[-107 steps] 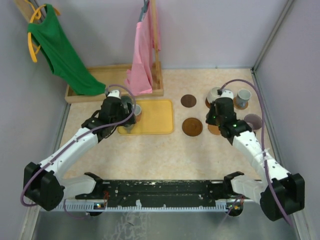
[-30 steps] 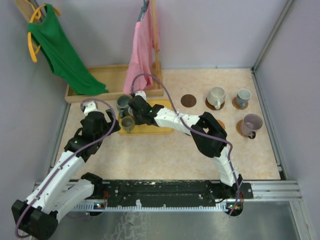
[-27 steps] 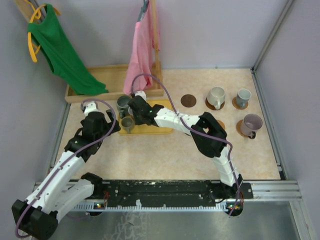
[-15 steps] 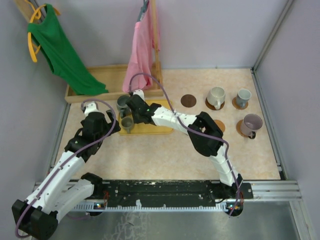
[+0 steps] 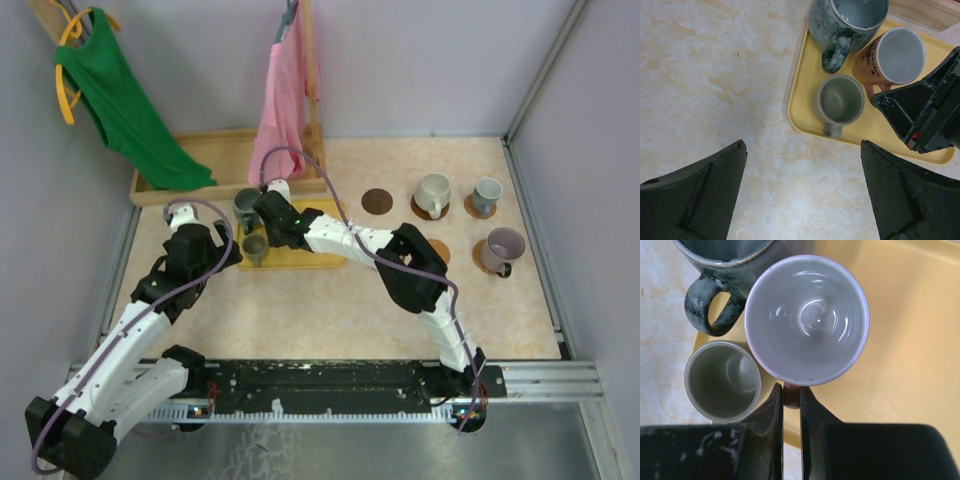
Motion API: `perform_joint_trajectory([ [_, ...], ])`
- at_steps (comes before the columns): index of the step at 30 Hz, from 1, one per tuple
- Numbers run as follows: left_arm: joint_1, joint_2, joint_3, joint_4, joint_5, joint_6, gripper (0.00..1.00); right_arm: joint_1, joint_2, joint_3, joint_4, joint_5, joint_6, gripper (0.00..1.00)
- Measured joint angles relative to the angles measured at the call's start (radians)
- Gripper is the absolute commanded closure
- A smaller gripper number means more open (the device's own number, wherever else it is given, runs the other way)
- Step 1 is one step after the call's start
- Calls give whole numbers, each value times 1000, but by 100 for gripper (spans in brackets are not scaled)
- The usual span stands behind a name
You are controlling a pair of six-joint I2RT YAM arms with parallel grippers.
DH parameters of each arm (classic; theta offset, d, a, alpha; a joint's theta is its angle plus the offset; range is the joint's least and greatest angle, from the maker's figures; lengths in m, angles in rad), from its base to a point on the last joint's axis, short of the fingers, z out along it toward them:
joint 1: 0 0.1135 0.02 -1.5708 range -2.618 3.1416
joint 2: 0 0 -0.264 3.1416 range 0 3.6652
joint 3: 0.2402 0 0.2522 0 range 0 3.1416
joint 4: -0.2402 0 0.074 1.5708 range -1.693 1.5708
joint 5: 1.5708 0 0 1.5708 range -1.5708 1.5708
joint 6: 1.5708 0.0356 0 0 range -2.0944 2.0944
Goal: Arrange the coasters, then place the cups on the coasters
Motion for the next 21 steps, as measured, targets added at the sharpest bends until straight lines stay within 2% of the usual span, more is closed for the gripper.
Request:
perform_joint_trajectory([
  [21,2,10,0,18,7,-3,0,-17,-335,-354,21,40,-42,100],
])
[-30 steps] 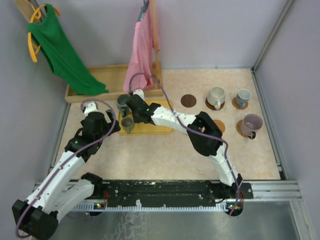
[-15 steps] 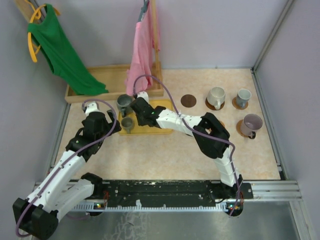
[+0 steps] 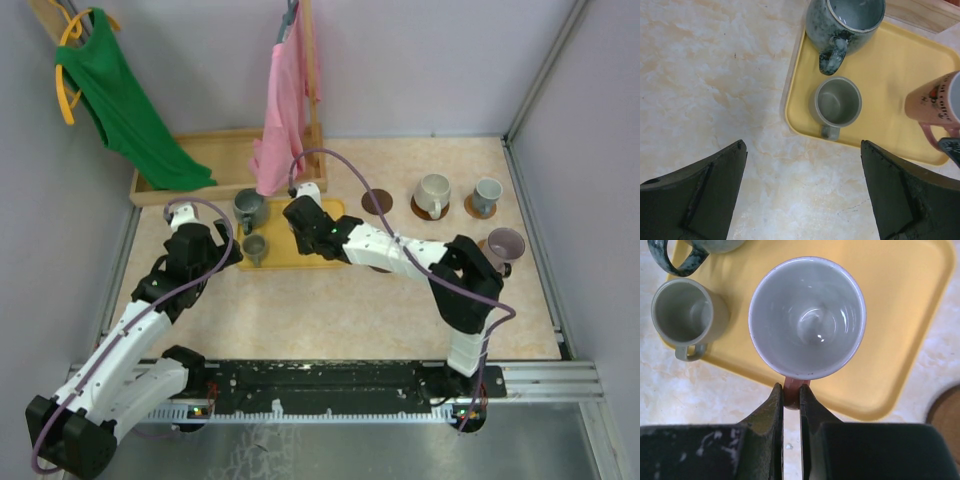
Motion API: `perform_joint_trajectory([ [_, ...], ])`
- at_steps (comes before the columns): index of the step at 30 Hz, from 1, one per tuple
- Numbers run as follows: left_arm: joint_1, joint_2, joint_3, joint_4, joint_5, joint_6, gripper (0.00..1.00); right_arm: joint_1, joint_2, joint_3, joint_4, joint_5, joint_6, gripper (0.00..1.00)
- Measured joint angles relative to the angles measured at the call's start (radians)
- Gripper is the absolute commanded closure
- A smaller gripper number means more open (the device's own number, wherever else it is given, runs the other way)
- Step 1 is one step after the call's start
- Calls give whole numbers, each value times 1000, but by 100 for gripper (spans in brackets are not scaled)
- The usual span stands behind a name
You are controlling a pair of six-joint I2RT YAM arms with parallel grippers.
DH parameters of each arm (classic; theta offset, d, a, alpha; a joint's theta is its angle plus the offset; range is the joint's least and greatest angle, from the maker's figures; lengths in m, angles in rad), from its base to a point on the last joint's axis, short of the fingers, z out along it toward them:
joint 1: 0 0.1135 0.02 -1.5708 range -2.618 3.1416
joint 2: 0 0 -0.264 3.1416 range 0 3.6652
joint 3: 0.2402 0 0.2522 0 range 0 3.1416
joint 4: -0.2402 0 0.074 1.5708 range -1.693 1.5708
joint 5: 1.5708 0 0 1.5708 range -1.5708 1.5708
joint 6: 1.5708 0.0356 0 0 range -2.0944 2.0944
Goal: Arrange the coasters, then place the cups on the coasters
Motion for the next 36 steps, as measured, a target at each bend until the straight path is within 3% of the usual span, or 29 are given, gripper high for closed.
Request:
perform_joint_trajectory([
  [8,0,12,0,9,1,1,0,-45,-193,-158,36,22,-11,100],
  [27,4,130,4,90,59,42,0,-288,-787,-614,34,47,-89,100],
  [36,5,159,18,129,107,59,0,-412,-909,-739,26,-10,-129,100],
])
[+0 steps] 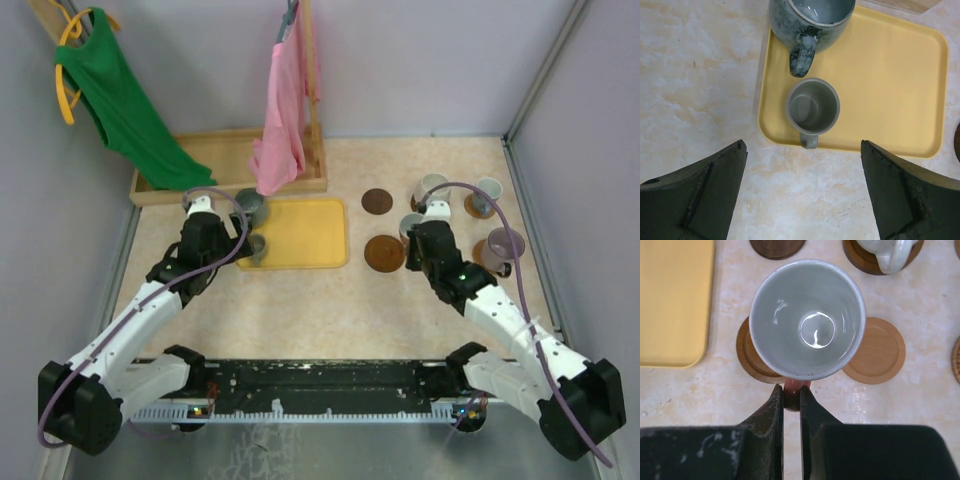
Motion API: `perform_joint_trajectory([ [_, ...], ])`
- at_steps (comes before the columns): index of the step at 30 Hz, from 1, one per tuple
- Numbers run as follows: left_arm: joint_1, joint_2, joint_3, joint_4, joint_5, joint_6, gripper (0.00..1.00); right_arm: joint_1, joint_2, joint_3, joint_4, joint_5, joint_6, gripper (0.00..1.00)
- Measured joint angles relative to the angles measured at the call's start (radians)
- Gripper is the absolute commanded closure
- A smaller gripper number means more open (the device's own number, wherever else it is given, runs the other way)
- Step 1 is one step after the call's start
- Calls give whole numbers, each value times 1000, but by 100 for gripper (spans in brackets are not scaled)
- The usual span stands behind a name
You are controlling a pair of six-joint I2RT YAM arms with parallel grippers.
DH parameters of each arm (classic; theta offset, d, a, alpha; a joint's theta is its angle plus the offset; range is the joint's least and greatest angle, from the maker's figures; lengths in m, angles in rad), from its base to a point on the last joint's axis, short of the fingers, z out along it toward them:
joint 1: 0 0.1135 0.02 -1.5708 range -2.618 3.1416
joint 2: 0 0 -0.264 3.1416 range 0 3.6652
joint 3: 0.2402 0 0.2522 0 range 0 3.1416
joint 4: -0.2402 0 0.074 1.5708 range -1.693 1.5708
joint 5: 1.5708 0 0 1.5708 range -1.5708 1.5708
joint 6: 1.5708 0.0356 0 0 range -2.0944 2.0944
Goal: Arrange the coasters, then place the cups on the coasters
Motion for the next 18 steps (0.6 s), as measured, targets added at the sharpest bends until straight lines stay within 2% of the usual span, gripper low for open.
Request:
perform_joint_trajectory([
  [18,0,-31,-17,39,43,-1,0,-166,-11,-50,29,-53,-28,100],
])
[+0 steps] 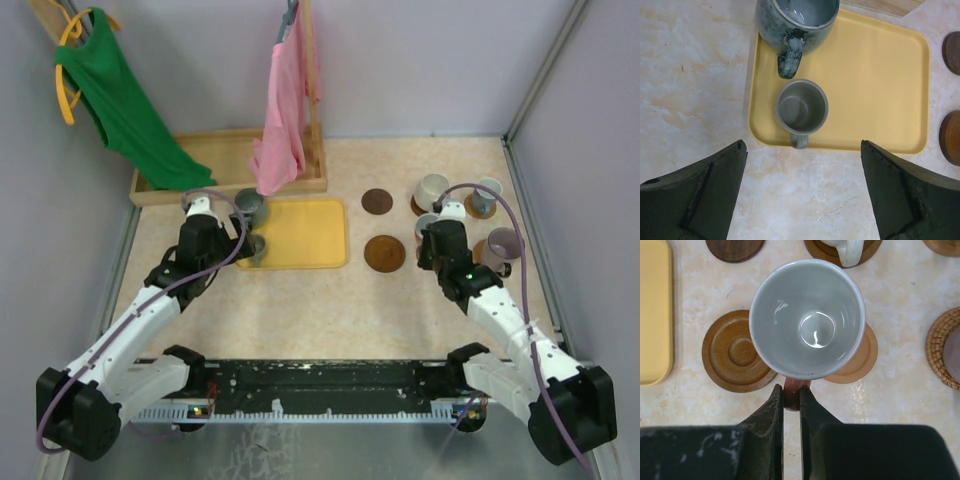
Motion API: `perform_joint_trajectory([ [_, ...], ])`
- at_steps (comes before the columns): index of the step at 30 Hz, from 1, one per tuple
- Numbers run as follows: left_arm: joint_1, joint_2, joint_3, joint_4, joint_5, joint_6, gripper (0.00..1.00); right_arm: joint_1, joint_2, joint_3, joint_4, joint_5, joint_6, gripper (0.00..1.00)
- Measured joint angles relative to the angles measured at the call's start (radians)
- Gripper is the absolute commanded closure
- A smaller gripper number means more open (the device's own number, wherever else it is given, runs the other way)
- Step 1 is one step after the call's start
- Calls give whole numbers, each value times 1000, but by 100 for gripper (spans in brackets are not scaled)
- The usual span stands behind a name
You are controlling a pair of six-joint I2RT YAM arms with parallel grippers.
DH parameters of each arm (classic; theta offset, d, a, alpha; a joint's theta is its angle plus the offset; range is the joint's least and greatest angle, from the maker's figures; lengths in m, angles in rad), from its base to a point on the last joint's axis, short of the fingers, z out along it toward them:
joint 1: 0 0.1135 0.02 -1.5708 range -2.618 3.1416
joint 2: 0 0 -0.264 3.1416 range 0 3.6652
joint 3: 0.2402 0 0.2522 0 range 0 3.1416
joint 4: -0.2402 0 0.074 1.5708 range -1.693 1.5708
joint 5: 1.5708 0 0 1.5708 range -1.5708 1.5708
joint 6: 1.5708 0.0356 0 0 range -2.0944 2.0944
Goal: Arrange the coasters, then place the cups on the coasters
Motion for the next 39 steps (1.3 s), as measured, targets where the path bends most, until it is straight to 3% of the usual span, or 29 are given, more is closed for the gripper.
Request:
perform_joint_trajectory([
  [20,-14,2,-12,11,35,-1,0,-24,-70,-152,98,29,35,100],
  [39,-21,9,-12,12,75,-5,0,-67,-18,-194,146,37,47,100],
])
